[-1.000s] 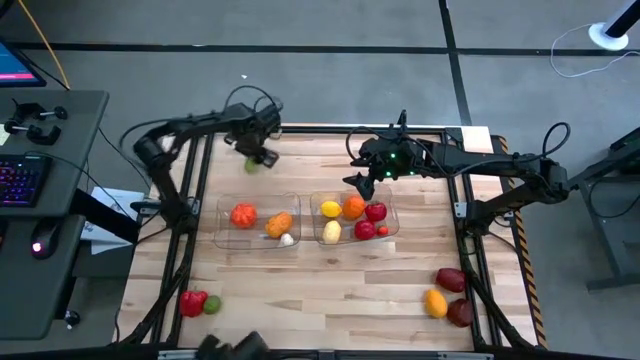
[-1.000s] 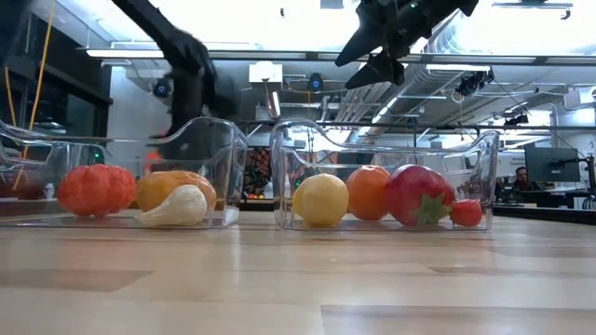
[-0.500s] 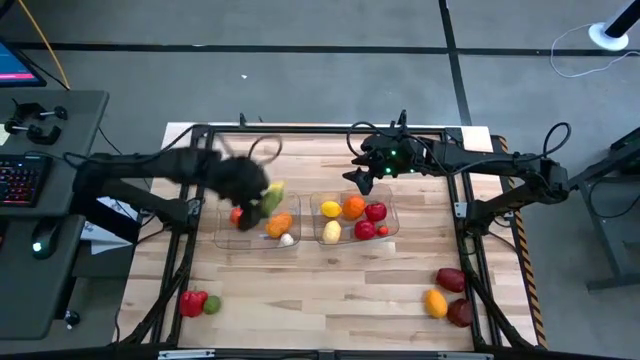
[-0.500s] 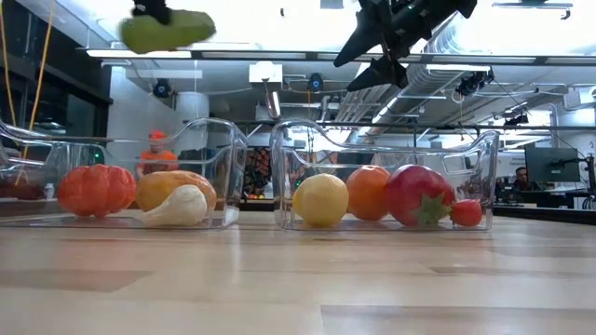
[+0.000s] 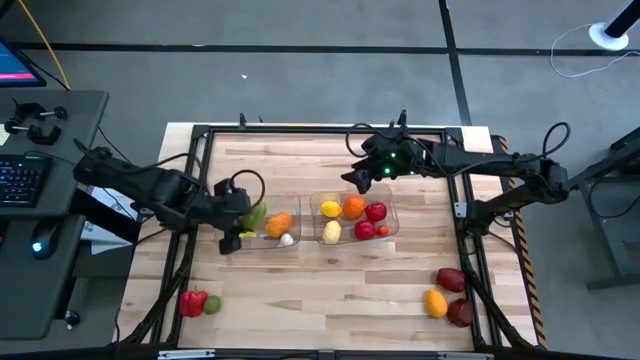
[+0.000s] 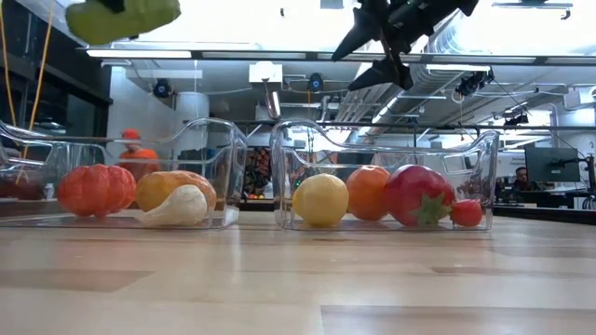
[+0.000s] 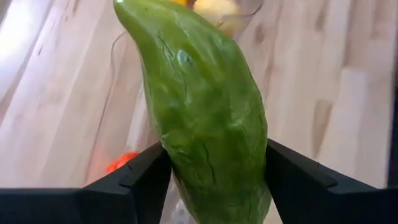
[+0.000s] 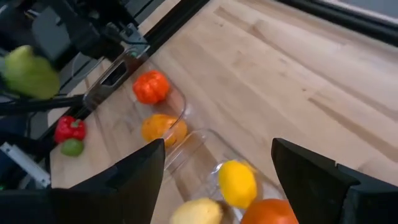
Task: Sort produce into baskets
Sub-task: Put the green cucumber into the left transparent bin, then put the yellow lemon into the right transparent bin
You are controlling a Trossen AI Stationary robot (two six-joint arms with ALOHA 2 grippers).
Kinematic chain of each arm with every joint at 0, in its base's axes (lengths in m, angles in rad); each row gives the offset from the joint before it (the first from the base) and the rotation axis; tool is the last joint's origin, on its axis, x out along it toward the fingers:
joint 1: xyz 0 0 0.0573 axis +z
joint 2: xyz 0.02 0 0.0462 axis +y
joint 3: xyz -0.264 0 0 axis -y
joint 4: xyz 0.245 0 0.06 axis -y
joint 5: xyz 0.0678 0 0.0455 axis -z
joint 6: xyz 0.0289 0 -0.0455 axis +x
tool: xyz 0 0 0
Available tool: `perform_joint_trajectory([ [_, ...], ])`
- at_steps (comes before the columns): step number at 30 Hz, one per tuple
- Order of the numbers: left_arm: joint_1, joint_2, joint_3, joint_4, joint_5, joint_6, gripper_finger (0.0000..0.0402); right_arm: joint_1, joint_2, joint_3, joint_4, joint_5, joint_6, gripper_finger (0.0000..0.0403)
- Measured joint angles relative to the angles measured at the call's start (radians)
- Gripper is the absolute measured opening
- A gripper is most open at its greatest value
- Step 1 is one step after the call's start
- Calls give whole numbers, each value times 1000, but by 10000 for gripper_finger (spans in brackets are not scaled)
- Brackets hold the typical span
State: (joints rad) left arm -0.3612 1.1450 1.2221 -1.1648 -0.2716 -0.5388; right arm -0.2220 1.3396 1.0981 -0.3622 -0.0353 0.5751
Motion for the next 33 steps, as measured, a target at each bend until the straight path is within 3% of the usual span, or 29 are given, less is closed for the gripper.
perform_joint_trajectory([
  [3, -7, 17, 0, -55, 1, 16, 252, 26, 0, 0, -6, -1, 1, 287],
  [8, 28, 56, 0, -139, 0, 26, 331, 73, -6, 0, -21, -2, -50, 287],
  [13, 59, 89, 0, -110, -9, 19, 387, 110, -83, 0, -99, 15, -104, 287],
  [19, 56, 111, 0, -65, -67, -204, 391, 214, -259, 0, -333, 123, -104, 287],
  [24, 53, 156, 0, -9, -31, -390, 390, 324, -348, 0, -529, 209, -30, 287],
  [33, 37, 316, 0, 415, 132, -337, 390, 633, -317, 0, -604, 218, 306, 287],
])
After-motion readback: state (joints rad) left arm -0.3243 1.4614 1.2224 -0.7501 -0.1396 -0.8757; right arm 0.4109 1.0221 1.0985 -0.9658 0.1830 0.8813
